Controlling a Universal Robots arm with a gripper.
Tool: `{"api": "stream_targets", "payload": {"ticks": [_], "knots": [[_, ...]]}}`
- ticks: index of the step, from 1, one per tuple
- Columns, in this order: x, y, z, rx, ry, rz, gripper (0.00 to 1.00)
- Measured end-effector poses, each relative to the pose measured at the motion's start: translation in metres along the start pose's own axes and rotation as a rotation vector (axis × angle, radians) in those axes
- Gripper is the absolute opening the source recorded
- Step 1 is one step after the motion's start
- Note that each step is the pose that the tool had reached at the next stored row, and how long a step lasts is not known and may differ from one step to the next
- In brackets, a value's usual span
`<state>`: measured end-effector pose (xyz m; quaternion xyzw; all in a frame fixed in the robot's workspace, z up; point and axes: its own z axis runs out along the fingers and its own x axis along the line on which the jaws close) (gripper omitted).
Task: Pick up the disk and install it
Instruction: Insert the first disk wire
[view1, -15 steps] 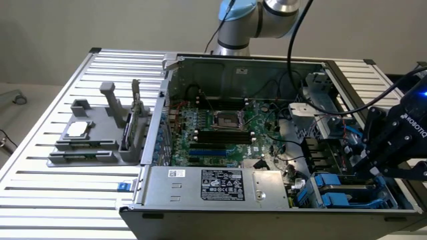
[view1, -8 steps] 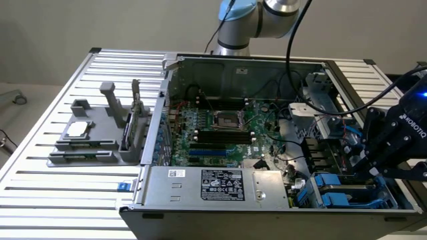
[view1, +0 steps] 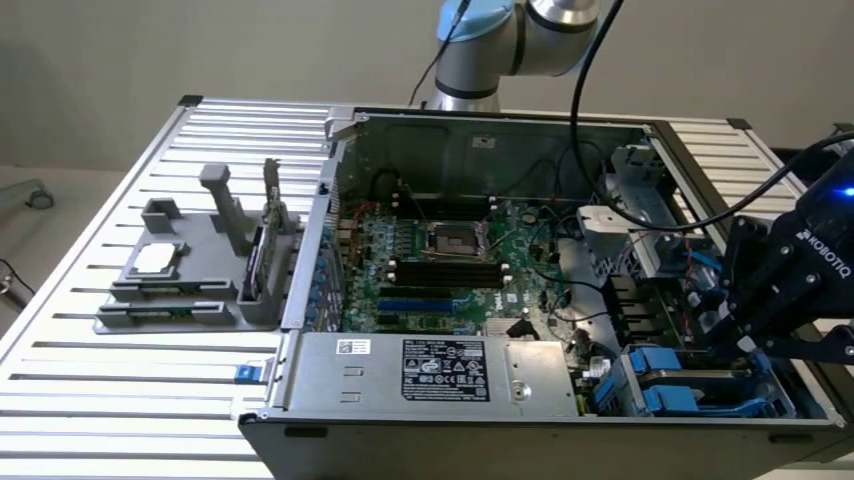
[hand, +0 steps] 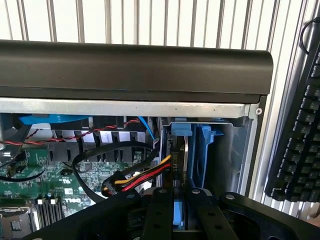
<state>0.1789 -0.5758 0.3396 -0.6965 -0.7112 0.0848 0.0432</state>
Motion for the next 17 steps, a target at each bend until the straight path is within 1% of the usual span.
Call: {"api": "stream_targets", "payload": {"ticks": [11, 15, 17], "knots": [[0.0, 0.0001, 0.0007, -0.0015, 0.006, -0.021, 0.16], [0.0, 0.0001, 0.0006, -0.0018, 0.0094, -0.024, 0.16], [0.0, 0.0002, 0.0007, -0.0019, 0.012, -0.025, 0.16]]}}
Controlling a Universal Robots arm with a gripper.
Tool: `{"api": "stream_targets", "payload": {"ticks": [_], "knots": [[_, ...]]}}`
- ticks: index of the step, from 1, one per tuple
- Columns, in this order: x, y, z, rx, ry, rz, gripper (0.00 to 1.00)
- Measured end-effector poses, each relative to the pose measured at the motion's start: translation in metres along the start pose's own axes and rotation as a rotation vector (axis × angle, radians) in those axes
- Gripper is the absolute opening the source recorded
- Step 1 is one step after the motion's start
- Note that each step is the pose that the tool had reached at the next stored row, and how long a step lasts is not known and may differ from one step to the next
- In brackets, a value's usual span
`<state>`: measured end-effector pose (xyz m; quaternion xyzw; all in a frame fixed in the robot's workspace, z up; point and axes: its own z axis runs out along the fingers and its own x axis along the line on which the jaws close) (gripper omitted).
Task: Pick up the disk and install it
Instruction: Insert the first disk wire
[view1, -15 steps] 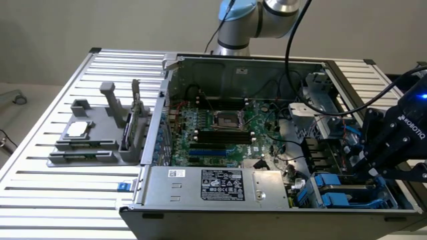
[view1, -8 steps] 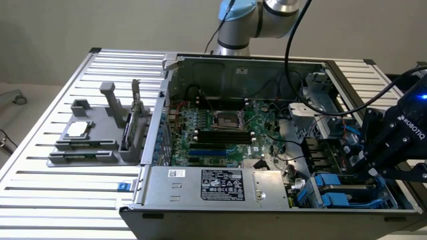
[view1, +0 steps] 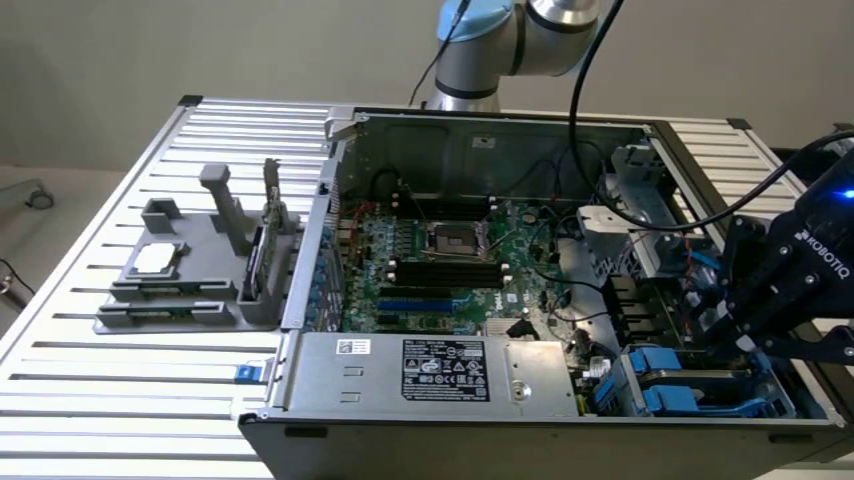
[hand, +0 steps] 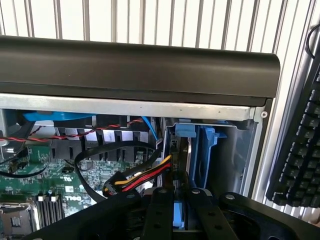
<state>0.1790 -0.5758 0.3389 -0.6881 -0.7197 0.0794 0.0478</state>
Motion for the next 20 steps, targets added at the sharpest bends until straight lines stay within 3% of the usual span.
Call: {"api": "stream_targets", "payload": {"ticks": [9, 20], "knots": [[-0.0002, -0.0004, -0.0022, -0.0004, 0.0075, -0.001, 0.16], [-0.0013, -0.0005, -0.0024, -0.0012, 0.0125, 0.012, 0.16]]}}
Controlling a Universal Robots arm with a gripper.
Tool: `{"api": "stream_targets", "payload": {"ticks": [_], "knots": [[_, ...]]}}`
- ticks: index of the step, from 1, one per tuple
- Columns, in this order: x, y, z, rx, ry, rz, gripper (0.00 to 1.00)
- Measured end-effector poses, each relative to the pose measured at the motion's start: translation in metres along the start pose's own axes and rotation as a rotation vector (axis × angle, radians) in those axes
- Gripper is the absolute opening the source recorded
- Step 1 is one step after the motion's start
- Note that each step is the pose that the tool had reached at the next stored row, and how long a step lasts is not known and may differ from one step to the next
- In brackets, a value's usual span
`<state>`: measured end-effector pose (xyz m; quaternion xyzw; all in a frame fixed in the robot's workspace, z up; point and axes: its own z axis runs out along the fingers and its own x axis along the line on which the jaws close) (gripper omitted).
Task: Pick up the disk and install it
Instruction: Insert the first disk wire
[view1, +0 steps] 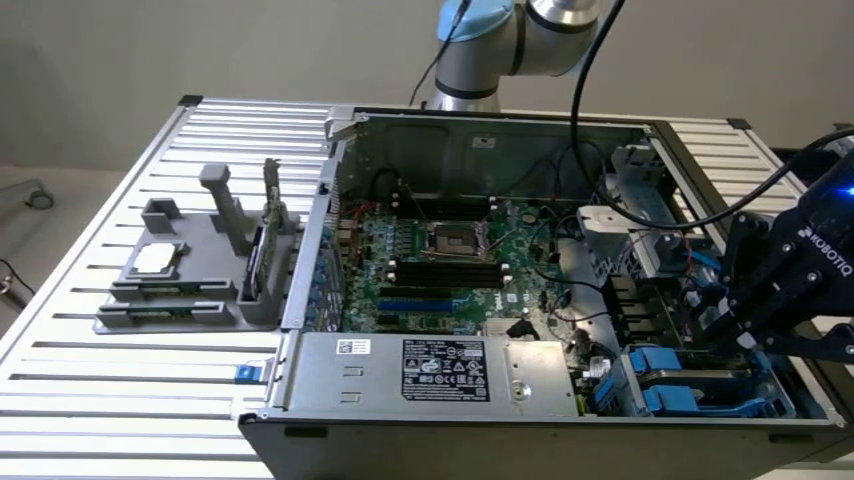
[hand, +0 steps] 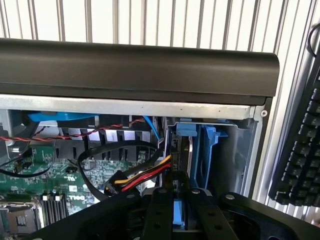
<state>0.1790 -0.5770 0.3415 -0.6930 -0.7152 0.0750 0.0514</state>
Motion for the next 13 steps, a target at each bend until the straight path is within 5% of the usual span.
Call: {"api": "stream_targets", "payload": {"ticks": [13], "knots": [[-0.0013, 0.0009, 0.0008, -0.0006, 0.0094, 0.035, 0.16]]}}
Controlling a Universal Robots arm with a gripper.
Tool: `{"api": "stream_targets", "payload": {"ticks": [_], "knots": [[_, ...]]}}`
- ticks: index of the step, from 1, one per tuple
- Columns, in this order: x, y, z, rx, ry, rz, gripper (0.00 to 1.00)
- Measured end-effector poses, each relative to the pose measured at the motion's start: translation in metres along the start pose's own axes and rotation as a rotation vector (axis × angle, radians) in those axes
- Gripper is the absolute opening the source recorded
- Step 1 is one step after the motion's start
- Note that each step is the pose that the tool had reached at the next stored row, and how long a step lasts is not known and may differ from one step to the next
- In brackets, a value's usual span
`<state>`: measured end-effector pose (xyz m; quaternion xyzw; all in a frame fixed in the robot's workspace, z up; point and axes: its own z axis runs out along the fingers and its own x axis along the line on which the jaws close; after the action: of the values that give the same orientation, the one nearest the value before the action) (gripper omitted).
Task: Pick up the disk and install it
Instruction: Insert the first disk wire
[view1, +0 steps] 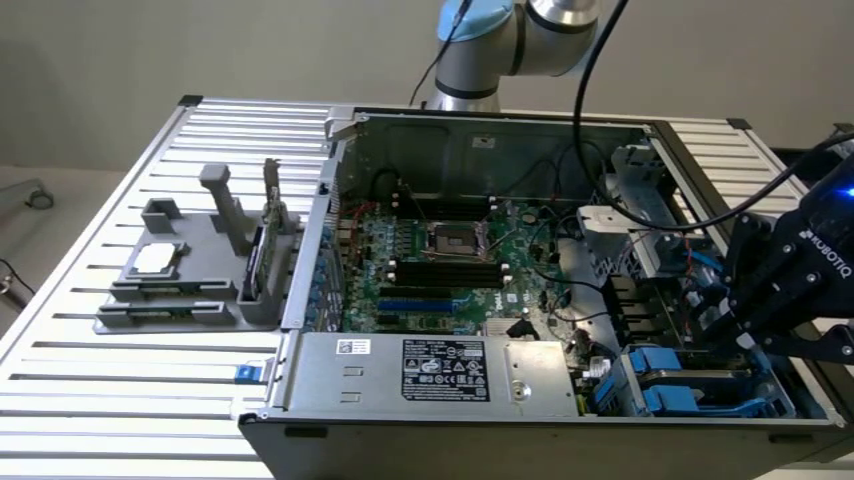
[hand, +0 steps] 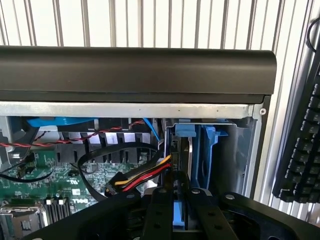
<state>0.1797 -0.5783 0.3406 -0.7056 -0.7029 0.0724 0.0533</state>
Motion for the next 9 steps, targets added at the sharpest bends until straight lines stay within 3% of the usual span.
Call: {"api": "stream_targets", "payload": {"ticks": [9], "knots": [[-0.0034, 0.0004, 0.0003, -0.0001, 0.0048, 0.022, 0.16]]}}
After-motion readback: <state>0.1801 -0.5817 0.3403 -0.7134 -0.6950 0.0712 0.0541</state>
